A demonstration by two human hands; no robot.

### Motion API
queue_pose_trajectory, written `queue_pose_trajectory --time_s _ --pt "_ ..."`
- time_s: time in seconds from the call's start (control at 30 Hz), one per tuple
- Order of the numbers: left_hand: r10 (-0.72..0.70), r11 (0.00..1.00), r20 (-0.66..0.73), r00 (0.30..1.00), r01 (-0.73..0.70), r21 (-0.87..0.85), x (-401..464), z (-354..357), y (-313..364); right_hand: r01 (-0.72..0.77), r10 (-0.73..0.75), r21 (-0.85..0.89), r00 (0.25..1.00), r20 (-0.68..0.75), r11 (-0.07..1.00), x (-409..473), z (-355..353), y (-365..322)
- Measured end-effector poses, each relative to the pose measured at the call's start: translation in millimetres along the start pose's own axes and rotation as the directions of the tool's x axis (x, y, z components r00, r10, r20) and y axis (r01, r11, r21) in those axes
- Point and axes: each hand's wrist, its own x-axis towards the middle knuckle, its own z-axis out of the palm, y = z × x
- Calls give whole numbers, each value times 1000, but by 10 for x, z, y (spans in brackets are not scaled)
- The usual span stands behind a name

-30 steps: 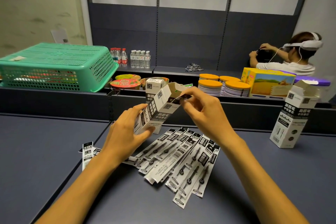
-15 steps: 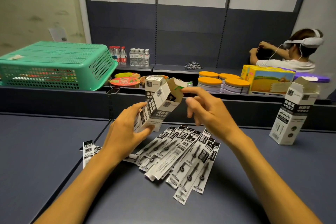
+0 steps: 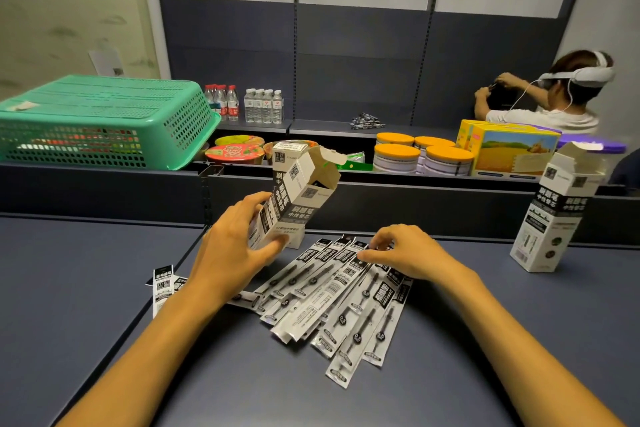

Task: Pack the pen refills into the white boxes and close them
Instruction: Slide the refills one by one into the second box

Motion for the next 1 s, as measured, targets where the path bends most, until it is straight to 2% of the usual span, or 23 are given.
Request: queue_pose_trajectory --time_s 0.17,0.47,0.57,0.77,1.0 --pt "-4 1000 4 1000 4 -7 -7 3 -3 -65 66 -44 998 17 997 -10 72 -74" --pt "-8 1000 7 1000 9 -16 -10 -2 -12 -57 59 188 998 -4 981 40 143 8" --pt "-8 1000 14 1000 8 -14 -3 1 -20 -77 82 163 996 -24 984 39 137 21" --pt "-12 1000 15 1000 12 -14 -7 0 -16 -66 64 121 998 22 990 21 153 12" --pt "-6 1000 9 1000 6 -8 -9 -5 -8 -20 39 215 996 -83 976 13 96 -4"
